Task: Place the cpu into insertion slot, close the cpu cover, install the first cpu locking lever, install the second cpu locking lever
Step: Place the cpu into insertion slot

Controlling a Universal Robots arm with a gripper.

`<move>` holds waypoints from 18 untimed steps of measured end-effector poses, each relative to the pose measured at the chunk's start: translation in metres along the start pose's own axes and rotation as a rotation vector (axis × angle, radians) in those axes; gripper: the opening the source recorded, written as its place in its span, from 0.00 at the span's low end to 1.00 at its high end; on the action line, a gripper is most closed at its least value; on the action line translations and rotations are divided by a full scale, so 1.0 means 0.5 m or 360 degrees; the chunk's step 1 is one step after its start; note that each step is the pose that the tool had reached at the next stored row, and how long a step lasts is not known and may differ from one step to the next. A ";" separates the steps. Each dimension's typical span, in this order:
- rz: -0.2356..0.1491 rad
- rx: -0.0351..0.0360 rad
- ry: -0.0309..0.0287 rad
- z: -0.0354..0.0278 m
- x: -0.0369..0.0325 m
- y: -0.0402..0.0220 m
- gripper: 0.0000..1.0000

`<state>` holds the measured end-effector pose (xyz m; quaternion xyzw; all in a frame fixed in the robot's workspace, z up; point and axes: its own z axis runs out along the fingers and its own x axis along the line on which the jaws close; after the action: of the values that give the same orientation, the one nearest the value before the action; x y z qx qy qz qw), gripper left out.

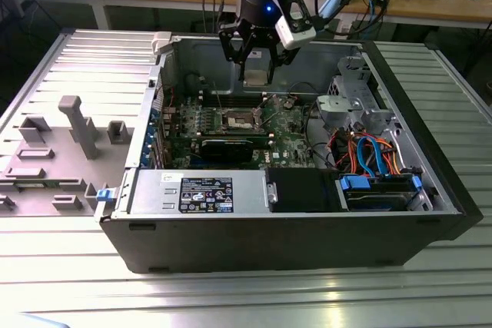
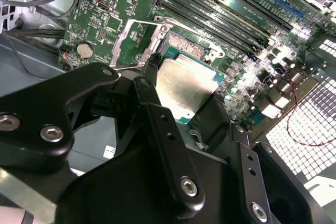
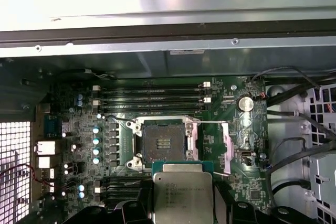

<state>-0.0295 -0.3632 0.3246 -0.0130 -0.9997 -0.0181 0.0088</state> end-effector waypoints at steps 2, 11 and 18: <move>0.0000 0.0000 0.00000 0.000 0.000 0.000 0.55; 0.0007 0.0000 -0.00003 0.001 0.000 0.000 0.55; 0.0014 0.0001 -0.00006 0.001 0.000 0.000 0.55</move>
<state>-0.0295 -0.3632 0.3243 -0.0174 -0.9997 -0.0179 0.0087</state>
